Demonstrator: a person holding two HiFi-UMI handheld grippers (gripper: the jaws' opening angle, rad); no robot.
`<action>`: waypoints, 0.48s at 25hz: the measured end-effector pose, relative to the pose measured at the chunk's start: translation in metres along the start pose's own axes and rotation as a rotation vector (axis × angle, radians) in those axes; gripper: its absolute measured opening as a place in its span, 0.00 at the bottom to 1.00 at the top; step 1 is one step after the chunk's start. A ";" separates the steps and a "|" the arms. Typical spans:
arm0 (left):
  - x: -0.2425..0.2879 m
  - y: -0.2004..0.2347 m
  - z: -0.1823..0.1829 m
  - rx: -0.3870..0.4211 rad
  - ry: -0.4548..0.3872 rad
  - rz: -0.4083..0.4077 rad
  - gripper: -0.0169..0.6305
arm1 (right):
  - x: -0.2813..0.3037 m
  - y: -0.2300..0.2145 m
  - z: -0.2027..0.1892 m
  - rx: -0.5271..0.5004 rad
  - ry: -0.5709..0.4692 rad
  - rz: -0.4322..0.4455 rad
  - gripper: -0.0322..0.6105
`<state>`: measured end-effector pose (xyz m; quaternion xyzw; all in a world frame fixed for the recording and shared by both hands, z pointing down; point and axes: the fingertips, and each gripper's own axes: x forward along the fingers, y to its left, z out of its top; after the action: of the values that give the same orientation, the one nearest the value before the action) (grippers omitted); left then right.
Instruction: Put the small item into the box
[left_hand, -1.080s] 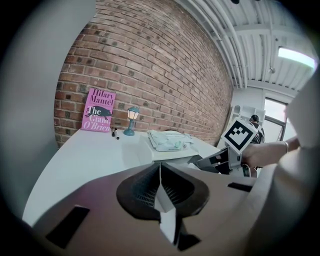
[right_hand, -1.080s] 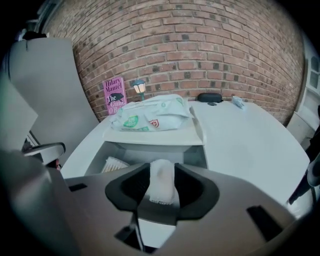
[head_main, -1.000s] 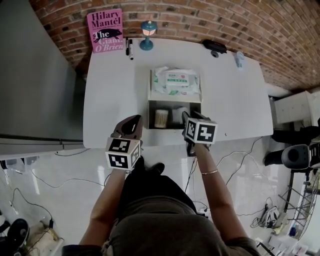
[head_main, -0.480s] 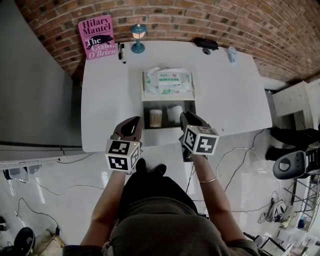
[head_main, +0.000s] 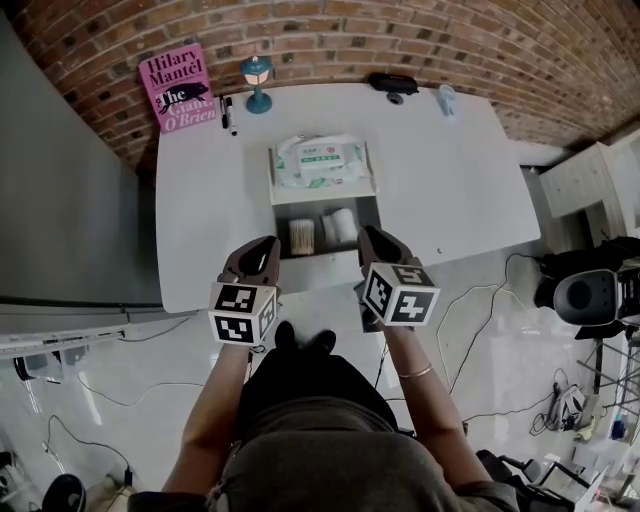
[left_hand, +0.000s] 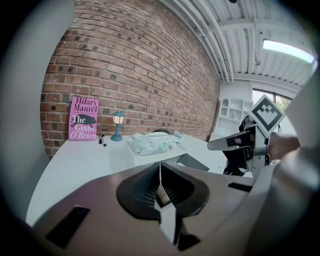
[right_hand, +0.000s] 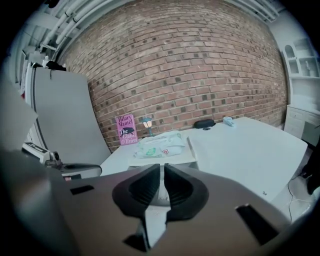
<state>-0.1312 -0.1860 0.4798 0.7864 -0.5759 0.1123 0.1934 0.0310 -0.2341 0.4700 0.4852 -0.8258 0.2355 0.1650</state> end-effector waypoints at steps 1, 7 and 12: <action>0.000 -0.001 0.001 0.004 -0.002 -0.001 0.07 | -0.003 0.000 0.001 0.002 -0.009 -0.001 0.10; -0.004 -0.008 0.007 0.020 -0.020 -0.001 0.07 | -0.026 -0.001 0.006 0.011 -0.065 0.003 0.08; -0.005 -0.014 0.012 0.030 -0.035 -0.005 0.07 | -0.041 -0.001 0.007 0.014 -0.114 0.005 0.06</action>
<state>-0.1201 -0.1836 0.4643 0.7925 -0.5755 0.1064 0.1716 0.0509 -0.2084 0.4435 0.4968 -0.8334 0.2138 0.1136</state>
